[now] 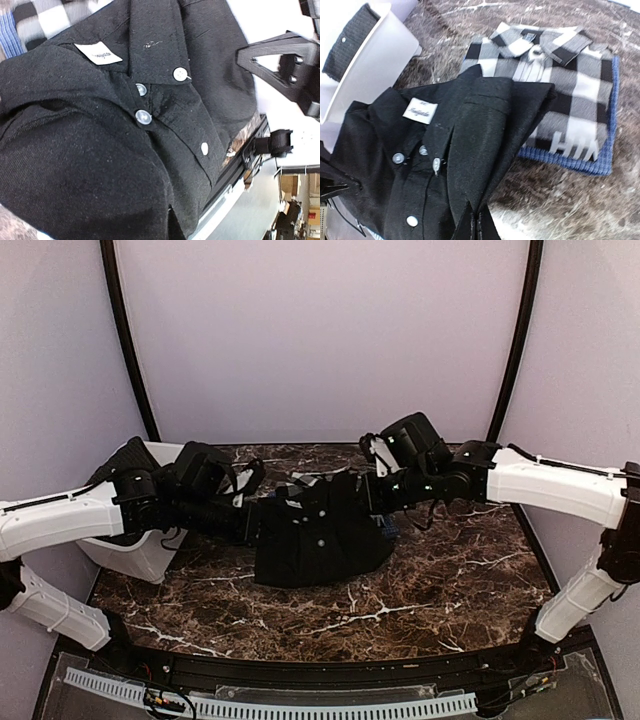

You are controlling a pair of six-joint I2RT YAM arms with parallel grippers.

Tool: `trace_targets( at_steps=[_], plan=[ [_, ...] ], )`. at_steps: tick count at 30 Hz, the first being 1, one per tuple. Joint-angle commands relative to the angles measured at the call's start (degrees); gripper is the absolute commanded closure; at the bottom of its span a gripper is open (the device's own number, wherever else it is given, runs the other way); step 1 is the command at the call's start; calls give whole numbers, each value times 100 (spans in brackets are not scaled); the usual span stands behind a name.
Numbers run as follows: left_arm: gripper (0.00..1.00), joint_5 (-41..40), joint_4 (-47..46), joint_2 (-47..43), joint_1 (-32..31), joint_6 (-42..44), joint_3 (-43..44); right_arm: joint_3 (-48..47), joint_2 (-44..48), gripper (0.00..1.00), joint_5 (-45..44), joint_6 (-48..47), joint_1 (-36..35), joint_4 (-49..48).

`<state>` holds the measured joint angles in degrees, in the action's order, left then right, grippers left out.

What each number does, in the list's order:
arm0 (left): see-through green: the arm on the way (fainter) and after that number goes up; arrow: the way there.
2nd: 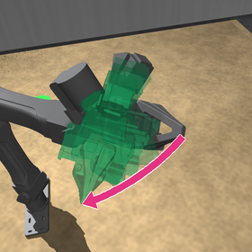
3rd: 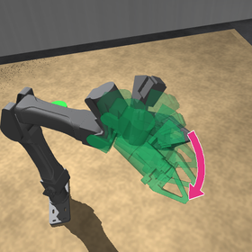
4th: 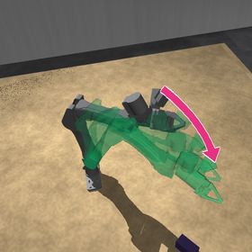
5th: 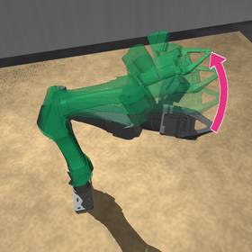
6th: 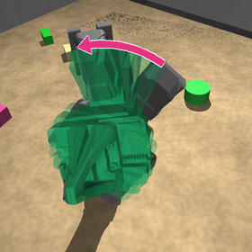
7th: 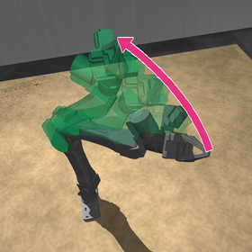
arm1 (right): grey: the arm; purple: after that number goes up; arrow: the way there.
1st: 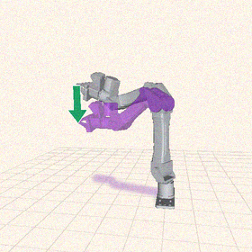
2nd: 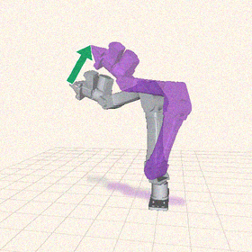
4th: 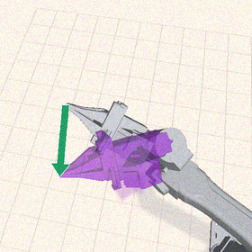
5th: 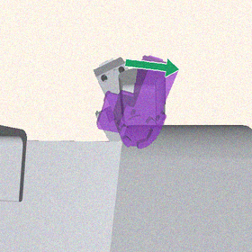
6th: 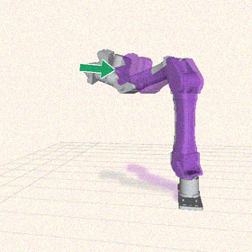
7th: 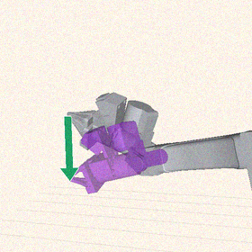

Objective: Fold and stack the long sleeve shirts
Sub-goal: Place the square-folded shirt on the square-folded shirt.

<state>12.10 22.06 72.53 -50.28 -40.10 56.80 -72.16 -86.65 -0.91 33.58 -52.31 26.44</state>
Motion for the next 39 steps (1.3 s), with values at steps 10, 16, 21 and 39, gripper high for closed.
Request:
trace_targets(
  at_steps=[10,16,21,39],
  plan=[
    [100,42,-485,1698,1077,860,1572,-1625,-1299,100,573,-966,1310,-581],
    [100,-68,-474,2665,1233,981,2258,-1952,-2023,100,1004,-1077,1791,-699],
    [100,-41,-339,3179,1453,976,2602,-1978,-2338,100,1165,-1091,2009,-742],
    [81,530,-468,3862,1979,670,2166,-1621,-3058,80,1135,-1280,2485,-813]
  ],
)
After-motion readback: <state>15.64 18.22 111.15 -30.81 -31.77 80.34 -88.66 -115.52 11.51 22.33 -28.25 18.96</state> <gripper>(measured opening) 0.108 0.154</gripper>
